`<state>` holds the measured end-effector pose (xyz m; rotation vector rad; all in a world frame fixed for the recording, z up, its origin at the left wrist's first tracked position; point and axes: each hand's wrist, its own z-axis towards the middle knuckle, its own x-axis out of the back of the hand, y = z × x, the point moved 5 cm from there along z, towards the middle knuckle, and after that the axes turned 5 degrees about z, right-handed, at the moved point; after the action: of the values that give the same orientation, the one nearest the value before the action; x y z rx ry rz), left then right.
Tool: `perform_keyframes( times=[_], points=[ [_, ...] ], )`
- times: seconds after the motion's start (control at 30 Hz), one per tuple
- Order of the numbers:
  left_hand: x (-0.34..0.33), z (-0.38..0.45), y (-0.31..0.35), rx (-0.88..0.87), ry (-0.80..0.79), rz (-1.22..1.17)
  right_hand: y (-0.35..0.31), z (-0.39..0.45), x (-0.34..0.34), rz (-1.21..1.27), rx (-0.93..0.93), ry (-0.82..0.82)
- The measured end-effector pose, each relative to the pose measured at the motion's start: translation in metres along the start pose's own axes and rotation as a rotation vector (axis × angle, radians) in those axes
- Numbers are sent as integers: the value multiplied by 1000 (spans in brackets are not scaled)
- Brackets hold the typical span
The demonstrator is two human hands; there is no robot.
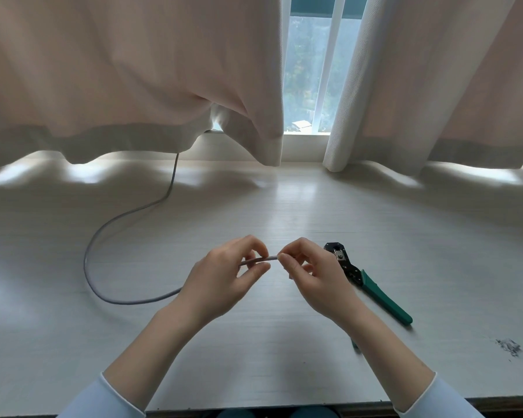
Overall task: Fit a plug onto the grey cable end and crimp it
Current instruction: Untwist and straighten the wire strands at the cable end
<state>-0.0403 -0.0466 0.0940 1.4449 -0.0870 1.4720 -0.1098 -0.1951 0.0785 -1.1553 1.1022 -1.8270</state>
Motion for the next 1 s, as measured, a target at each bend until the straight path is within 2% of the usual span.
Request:
perform_keyframes(
  times=[0.37, 0.87, 1.0],
  points=[
    [-2, 0, 5, -42, 57, -12, -2, -1, -2, -1, 31, 0],
    [-4, -1, 3, 54, 91, 174, 4, 0, -5, 137, -89, -29],
    [-4, 1, 5, 36, 73, 67, 2, 0, -5, 164, -95, -25]
  ],
)
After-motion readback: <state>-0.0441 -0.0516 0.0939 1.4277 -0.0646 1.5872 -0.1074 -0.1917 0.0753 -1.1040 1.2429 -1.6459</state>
